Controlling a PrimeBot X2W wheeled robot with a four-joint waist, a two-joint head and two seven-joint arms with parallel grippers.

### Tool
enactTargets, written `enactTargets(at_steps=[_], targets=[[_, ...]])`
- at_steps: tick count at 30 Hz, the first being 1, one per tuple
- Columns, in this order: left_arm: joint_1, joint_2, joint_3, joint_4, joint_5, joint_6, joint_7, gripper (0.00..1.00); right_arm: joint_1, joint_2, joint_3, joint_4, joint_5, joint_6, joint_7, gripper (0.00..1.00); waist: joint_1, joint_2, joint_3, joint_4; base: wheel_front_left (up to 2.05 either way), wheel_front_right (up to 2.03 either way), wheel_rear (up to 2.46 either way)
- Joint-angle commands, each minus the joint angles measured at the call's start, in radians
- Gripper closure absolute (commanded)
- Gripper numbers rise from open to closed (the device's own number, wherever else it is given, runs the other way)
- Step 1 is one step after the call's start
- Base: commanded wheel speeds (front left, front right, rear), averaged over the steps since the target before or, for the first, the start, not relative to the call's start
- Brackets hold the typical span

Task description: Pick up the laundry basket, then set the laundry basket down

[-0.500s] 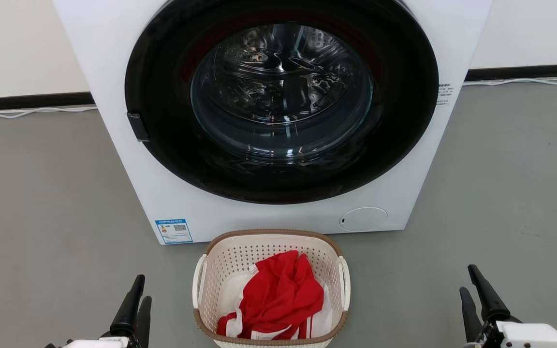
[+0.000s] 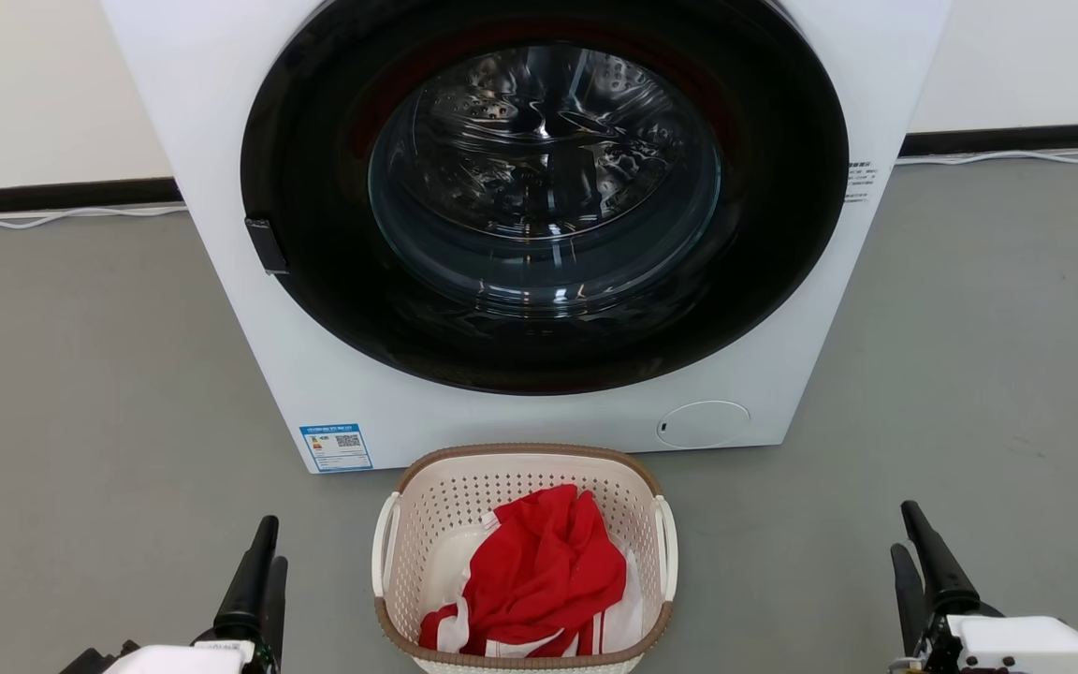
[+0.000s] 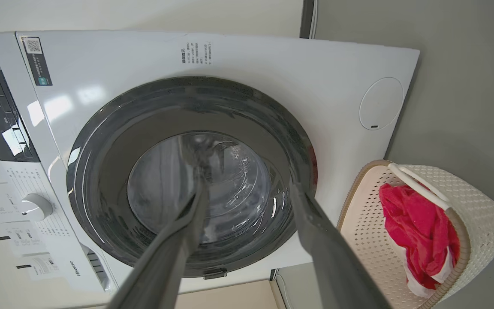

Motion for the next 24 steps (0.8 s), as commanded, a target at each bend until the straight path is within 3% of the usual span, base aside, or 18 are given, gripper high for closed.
enactTargets(at_steps=[1,11,24], targets=[[-0.024,0.006,0.003,-0.041,0.023,0.007,-0.012,0.0,-0.031,-0.008,0.005,-0.037,-0.027,0.002,-0.013,0.0,-0.0002,-0.0001,0.0,0.0,0.0,0.0,0.0],[-0.023,0.008,-0.008,-0.094,0.155,0.035,-0.038,0.0,-0.031,-0.009,0.014,-0.066,-0.157,0.003,-0.039,0.0,-0.0002,-0.0001,0.003,-0.001,0.0,0.0,0.0],[-0.016,0.01,-0.057,-0.152,0.45,0.092,-0.076,0.0,-0.03,-0.01,0.046,-0.113,-0.386,0.003,-0.078,0.0,-0.0002,-0.0001,0.004,-0.001,0.0,0.0,0.0]])
